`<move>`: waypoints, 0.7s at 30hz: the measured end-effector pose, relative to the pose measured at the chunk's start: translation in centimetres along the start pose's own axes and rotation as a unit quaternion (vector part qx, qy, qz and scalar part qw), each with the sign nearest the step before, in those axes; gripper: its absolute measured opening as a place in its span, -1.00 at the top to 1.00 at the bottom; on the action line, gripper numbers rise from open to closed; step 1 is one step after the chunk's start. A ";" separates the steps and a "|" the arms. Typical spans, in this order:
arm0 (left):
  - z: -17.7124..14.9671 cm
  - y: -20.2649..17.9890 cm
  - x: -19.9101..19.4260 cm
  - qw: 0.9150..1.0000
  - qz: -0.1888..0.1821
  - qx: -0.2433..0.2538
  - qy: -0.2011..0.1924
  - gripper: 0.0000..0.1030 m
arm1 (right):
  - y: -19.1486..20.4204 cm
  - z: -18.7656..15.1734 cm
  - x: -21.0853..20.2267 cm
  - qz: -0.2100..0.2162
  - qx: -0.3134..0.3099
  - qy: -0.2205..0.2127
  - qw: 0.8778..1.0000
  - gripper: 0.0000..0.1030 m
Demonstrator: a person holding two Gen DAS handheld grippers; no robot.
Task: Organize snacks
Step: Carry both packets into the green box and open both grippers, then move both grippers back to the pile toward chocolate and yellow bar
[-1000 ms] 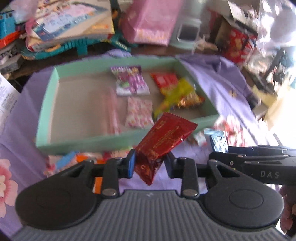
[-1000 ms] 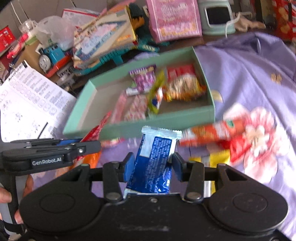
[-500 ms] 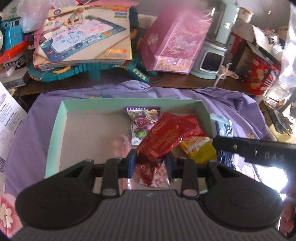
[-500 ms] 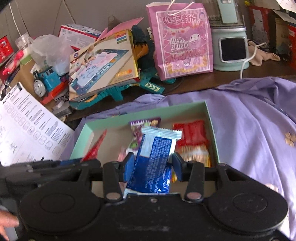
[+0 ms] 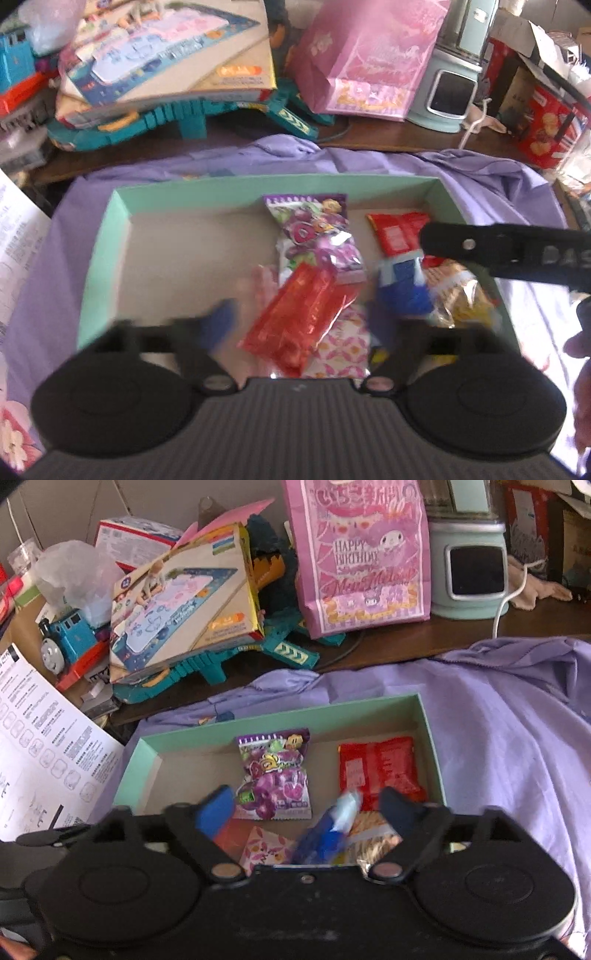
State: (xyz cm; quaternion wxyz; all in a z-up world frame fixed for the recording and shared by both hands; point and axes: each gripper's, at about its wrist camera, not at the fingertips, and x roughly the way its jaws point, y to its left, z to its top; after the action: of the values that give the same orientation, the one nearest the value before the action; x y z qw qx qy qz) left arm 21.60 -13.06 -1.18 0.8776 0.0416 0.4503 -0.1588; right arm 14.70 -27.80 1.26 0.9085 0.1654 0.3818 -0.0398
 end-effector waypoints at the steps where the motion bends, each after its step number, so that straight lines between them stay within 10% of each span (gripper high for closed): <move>1: -0.1 -0.1 -0.2 1.000 0.010 0.003 -0.008 -0.96 | 0.0 -0.1 -0.1 0.000 -0.002 -0.001 1.000 -0.85; 21: -3.5 -0.8 -5.2 1.000 0.004 0.022 -0.011 -1.00 | 0.1 -4.0 -6.5 0.004 -0.003 -0.006 1.000 -1.00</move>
State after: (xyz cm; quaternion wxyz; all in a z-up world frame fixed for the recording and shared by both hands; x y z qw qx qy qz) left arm 15.76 -11.75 1.00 0.8823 0.0610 0.4364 -0.1653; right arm 7.47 -26.76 3.27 0.9115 0.1636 0.3756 -0.0363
